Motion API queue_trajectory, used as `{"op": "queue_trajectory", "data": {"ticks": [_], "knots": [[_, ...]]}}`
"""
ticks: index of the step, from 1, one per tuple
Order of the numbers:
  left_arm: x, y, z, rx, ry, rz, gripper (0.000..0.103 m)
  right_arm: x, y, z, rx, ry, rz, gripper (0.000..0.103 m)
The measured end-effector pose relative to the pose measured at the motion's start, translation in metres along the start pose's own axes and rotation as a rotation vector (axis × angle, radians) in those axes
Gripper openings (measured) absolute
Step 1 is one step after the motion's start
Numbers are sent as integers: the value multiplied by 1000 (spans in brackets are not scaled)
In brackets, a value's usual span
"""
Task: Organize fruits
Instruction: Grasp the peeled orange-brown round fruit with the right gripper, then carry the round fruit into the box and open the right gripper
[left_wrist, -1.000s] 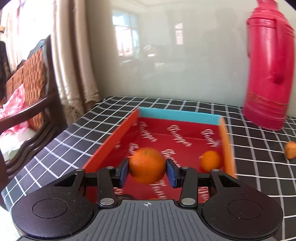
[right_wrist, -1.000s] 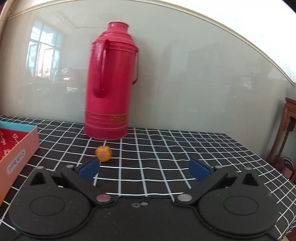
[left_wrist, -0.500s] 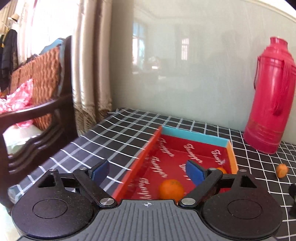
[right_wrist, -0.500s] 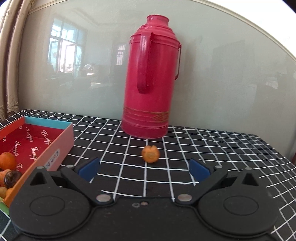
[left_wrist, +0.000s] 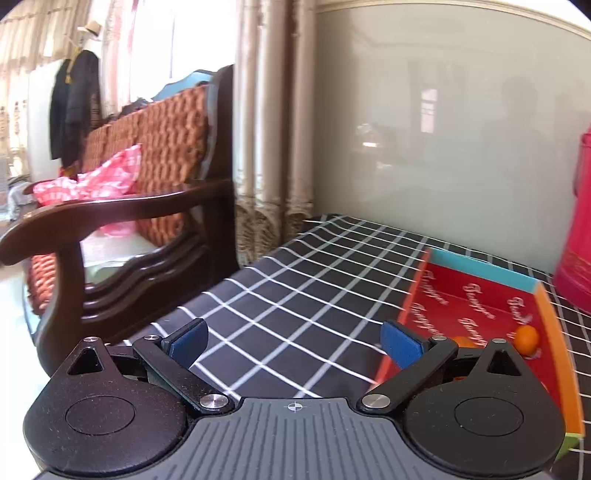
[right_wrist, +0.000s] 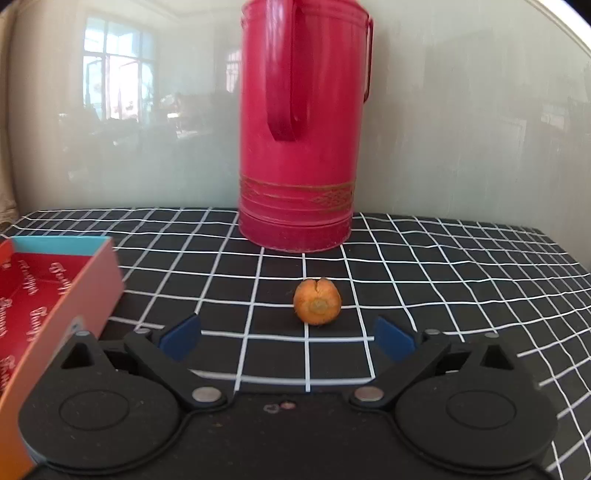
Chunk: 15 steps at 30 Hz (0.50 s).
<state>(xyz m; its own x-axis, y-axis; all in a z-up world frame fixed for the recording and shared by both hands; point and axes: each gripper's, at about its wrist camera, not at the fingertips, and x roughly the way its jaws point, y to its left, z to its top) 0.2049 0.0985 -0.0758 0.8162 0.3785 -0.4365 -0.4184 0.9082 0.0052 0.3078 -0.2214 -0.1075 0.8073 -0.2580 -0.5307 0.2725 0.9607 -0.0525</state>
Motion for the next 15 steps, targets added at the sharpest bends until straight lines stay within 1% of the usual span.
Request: {"op": "queue_trajectory", "data": {"ticks": [2,4,8,11,12,13,15], "knots": [[2,6,0,-19,3,16,99,12,-1,4,-5,14,-17,89],[6,12,-1,-35,12,32,99,24,-4,7,2,31,-26,81],[8,21,-2,-54,21,48,99,42,-12,10,38,69,-31,78],[10,24,-4,-46,23,59,99,50,-15,11,53,93,-9,66],[10,24,-5,-43,24,62,99,52,-16,10,54,100,-3,53],[11,24,-4,-41,26,64,99,53,-16,10,56,107,-6,44],[11,26,-4,-41,28,68,99,52,-14,9,55,102,-12,42]]}}
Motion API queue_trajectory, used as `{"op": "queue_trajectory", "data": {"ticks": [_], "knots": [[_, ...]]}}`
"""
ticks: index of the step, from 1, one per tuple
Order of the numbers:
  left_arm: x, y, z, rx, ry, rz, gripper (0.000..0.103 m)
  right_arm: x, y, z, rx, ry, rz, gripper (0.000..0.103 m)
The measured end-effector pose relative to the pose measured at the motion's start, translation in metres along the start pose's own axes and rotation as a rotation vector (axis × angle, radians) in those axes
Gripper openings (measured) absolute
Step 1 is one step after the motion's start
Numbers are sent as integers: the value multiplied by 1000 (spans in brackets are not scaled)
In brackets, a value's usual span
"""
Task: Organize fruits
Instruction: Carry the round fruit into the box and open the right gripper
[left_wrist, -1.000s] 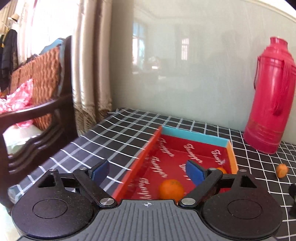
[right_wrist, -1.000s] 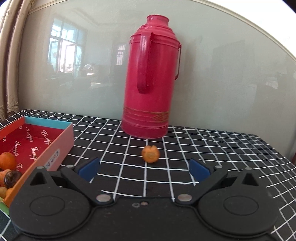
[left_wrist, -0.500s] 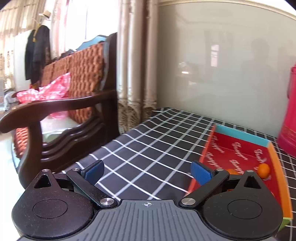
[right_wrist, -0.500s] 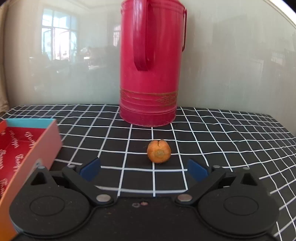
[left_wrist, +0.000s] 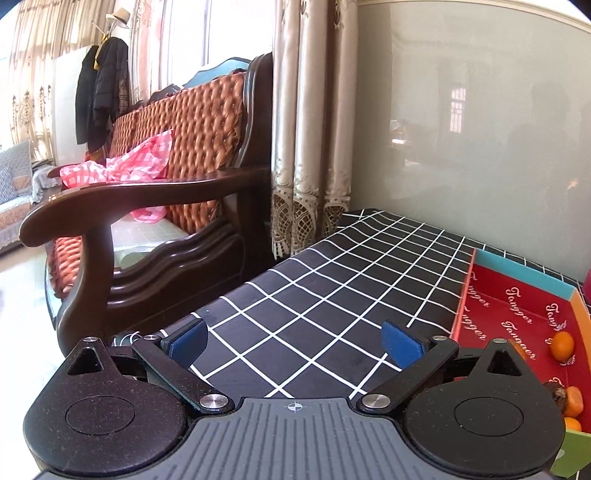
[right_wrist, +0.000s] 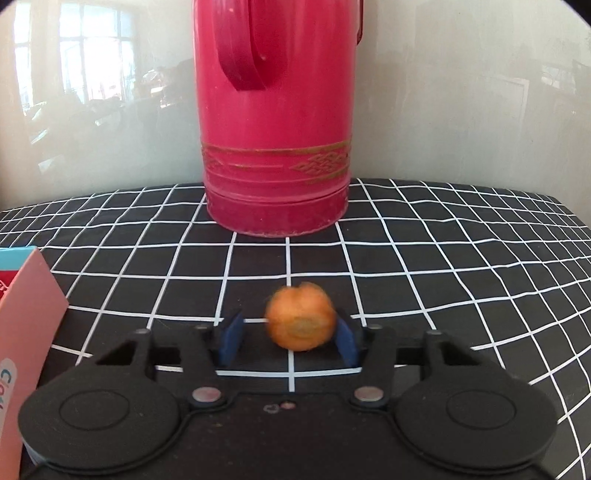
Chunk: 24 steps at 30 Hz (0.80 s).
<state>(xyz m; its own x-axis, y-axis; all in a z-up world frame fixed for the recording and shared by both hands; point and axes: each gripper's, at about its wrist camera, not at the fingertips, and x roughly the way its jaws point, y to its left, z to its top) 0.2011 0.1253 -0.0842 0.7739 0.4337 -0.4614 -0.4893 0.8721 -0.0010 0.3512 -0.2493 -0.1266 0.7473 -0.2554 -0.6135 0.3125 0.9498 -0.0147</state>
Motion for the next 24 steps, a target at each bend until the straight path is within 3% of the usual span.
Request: {"op": "queue_trajectory", "data": {"ticks": [2,7,13,24], "knots": [[0,2,0,-5,-1,6,99,-2,0,1,7,-1,16,28],[3,7,2,-22,11,11,99,-9,2,2,-2,-28,29,28],[4,13,2,-47,23,18,100,-47,19,-2,-66,-110,111,28],[2,19,2,-51,10,34,100,-119,64,-13,-226,-266,393,28]]}}
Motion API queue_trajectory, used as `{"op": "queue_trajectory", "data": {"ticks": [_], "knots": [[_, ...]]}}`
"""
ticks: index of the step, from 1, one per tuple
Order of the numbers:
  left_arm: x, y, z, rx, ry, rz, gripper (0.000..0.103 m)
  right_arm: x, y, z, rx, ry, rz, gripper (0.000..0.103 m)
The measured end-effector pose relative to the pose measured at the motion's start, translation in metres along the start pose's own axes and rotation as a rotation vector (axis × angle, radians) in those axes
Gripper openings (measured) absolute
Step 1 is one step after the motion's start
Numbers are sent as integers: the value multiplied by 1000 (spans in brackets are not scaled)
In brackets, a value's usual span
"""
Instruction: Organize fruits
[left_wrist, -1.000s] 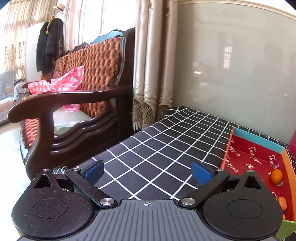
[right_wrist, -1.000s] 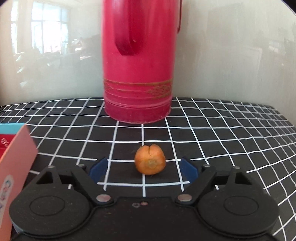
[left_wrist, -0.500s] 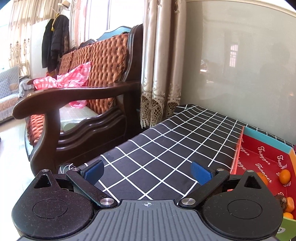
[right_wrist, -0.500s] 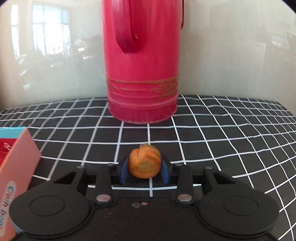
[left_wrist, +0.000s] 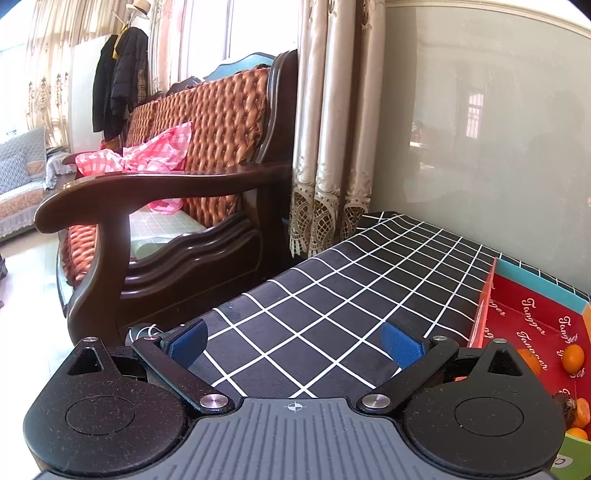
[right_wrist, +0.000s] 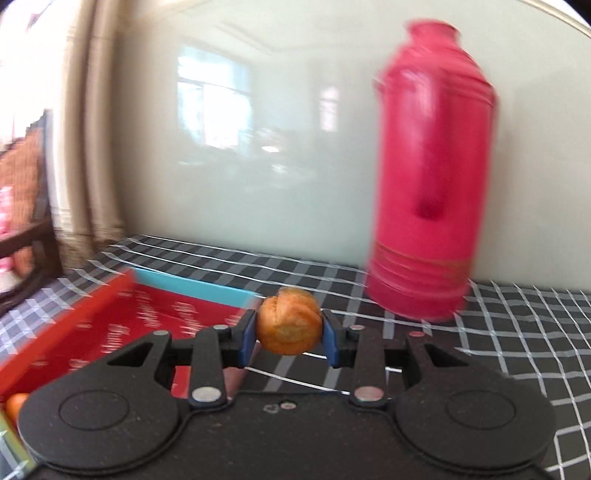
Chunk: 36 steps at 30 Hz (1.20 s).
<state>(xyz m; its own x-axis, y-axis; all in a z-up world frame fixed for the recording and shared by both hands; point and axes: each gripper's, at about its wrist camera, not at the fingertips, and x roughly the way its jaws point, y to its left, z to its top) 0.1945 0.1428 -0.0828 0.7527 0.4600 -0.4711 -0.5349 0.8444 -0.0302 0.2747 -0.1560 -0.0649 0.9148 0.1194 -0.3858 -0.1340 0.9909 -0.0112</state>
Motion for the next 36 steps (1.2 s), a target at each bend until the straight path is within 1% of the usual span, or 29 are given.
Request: {"op": "queue_trajectory", "data": {"ticks": [4,9,14,17,18,20,21,22,26,29,31,32,34,36], "knots": [[0,1,0,1,0,3,100,-11,23,2,-46,-8,91,28],[0,3,0,1,-3,6,100,-5,48,2,-102,23,155,28],[0,4,-1,14,3,8,100,1,65,-7,-159,73,156,29],[1,6,-1,24,8,10,100,2,69,-13,-187,96,129,32],[1,7,-1,25,12,10,100,2,70,-14,-191,99,119,35],[2,8,-1,24,18,10,100,-2,68,-13,-184,88,100,55],[3,9,-1,23,21,8,100,-5,67,-13,-179,74,89,78],[3,9,-1,24,26,4,100,-8,67,-13,-180,58,81,82],[3,1,-3,46,51,-37,100,-20,64,-12,-188,44,65,81],[-5,-7,-3,70,35,-75,100,-38,59,-13,-173,35,46,83],[-12,-14,-3,99,30,-110,100,-56,54,-14,-151,34,21,90],[-17,-17,-3,116,30,-128,100,-66,50,-16,-137,37,10,91],[-33,-20,-2,132,18,-166,100,-88,43,-19,-101,45,-9,97],[-56,-21,-2,144,-3,-192,100,-110,36,-23,-64,60,-22,97]]}}
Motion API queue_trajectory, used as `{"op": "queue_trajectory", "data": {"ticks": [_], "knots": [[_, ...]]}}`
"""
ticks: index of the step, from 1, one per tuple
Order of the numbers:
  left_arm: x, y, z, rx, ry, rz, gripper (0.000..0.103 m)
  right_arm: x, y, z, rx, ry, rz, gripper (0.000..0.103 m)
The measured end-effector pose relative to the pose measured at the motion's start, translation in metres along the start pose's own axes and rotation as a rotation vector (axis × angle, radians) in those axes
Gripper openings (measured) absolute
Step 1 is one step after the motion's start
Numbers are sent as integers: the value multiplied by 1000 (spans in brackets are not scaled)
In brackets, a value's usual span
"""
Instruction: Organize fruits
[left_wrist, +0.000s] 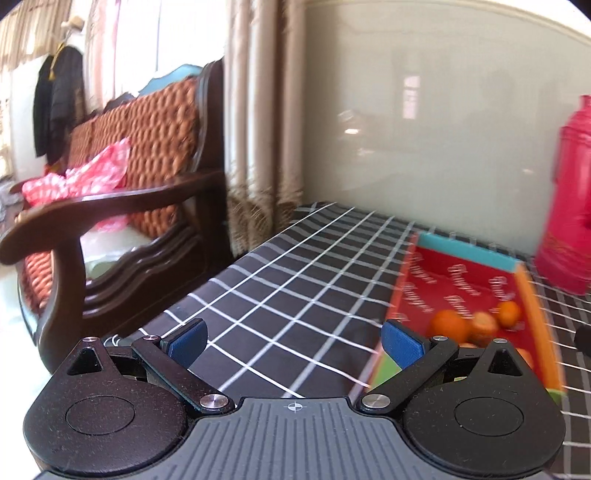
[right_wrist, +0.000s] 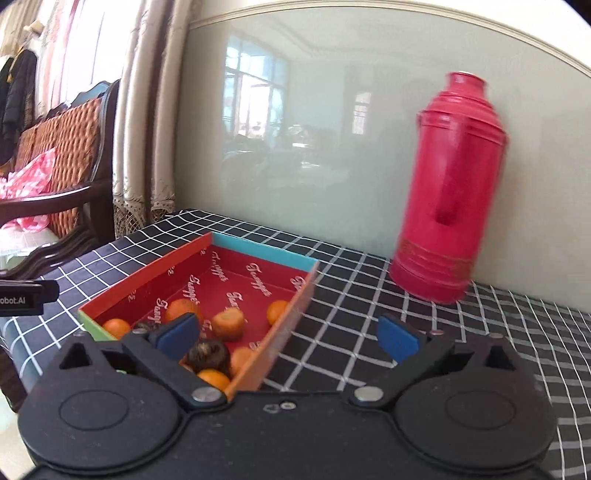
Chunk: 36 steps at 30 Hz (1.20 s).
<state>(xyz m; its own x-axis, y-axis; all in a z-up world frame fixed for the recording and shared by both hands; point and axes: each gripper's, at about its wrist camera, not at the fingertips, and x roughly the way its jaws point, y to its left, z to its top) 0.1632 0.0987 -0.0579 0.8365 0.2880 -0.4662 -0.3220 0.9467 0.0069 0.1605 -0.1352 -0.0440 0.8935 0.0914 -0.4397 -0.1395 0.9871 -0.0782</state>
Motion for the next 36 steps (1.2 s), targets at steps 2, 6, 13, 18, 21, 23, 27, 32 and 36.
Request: {"op": "queue_trajectory", "data": {"ticks": [2,6,13,18,21,23,27,32,36], "knots": [[-23,-5,1,5,-13,-38,100,-22,-6,-6,40,16,-14,97],[-70,-13,3,31,-44,-99,103,-64,-14,-12,94,4,-56,97],[-133,-15,4,59,-93,-144,103,-116,-24,-11,181,-21,-99,97],[-158,-12,-2,62,-103,-166,103,-137,-21,-17,182,-37,-122,97],[-169,-13,-5,81,-108,-173,103,-148,-20,-19,181,-54,-136,97],[-172,-15,-6,89,-112,-178,103,-150,-22,-19,190,-61,-140,97],[-170,-18,-4,87,-107,-187,103,-146,-27,-19,210,-52,-143,97],[-168,-18,-8,87,-100,-188,103,-145,-26,-23,233,-44,-132,97],[-166,-17,-8,83,-100,-185,103,-146,-20,-22,208,-46,-129,97]]}}
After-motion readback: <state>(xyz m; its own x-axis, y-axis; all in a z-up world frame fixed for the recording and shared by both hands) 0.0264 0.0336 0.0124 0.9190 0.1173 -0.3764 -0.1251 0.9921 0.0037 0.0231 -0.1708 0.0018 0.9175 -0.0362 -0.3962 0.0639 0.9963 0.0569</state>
